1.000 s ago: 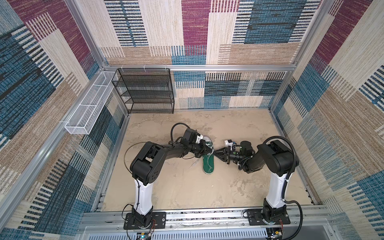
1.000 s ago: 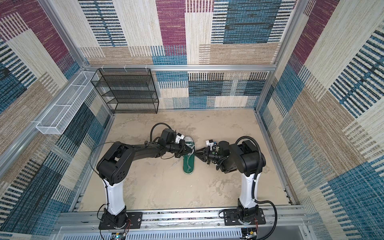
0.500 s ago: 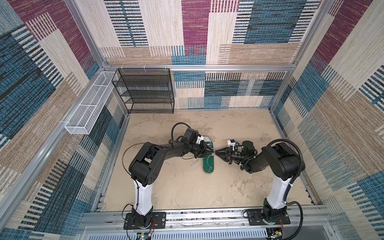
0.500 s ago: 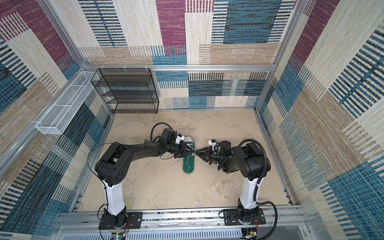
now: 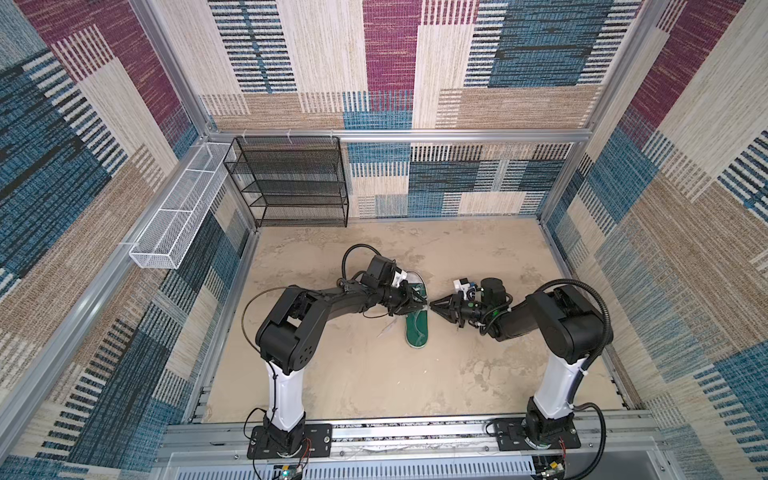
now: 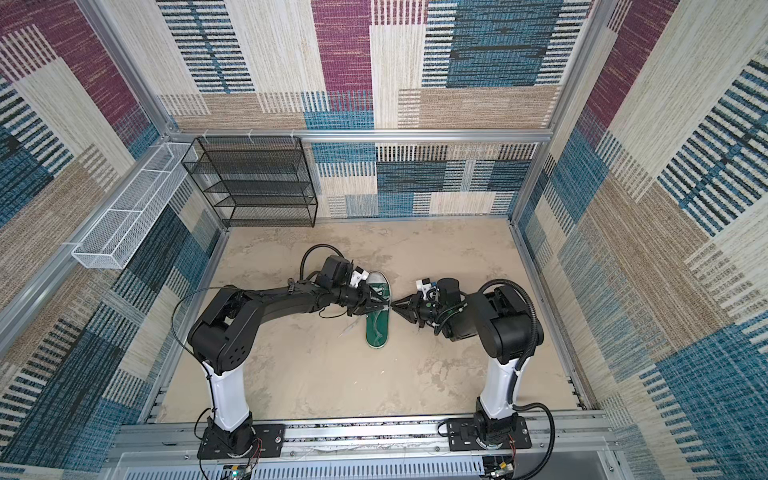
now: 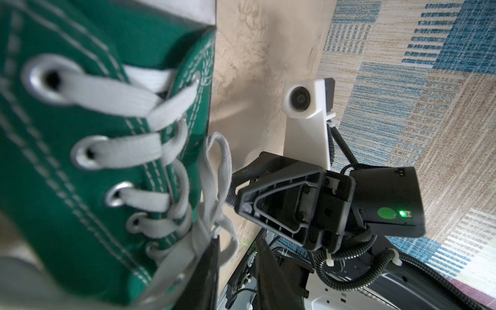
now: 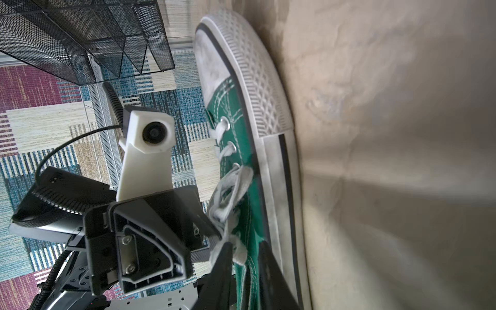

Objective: Tie the shoes

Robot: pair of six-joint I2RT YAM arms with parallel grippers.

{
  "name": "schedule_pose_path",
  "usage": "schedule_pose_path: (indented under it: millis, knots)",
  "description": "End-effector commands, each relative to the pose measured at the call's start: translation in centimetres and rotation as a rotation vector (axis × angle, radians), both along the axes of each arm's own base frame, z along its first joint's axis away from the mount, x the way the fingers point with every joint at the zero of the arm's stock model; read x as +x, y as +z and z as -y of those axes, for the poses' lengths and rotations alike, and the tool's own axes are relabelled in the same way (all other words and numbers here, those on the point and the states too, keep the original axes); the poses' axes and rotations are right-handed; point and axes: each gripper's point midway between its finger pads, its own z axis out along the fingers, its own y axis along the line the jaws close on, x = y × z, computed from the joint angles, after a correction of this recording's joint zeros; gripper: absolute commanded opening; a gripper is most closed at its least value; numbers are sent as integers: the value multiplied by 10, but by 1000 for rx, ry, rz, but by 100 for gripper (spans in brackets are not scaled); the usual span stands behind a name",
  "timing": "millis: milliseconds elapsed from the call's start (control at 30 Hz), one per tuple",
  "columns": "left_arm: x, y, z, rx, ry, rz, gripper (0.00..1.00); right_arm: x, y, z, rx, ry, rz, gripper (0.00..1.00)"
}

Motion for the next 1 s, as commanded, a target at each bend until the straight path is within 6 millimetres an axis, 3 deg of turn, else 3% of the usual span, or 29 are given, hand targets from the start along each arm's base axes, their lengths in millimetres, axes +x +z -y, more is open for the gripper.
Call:
schedule_pose_path:
  millis: [0, 467, 967]
  knots:
    - [6, 14, -2, 16, -7, 58, 29, -2, -1, -2, -17, 25, 8, 21]
    - [9, 11, -14, 53, 0, 58, 31, -4, 6, -11, -17, 65, 40, 21]
    - [4, -4, -9, 38, -12, 26, 31, -10, 7, -9, -11, 51, 42, 23]
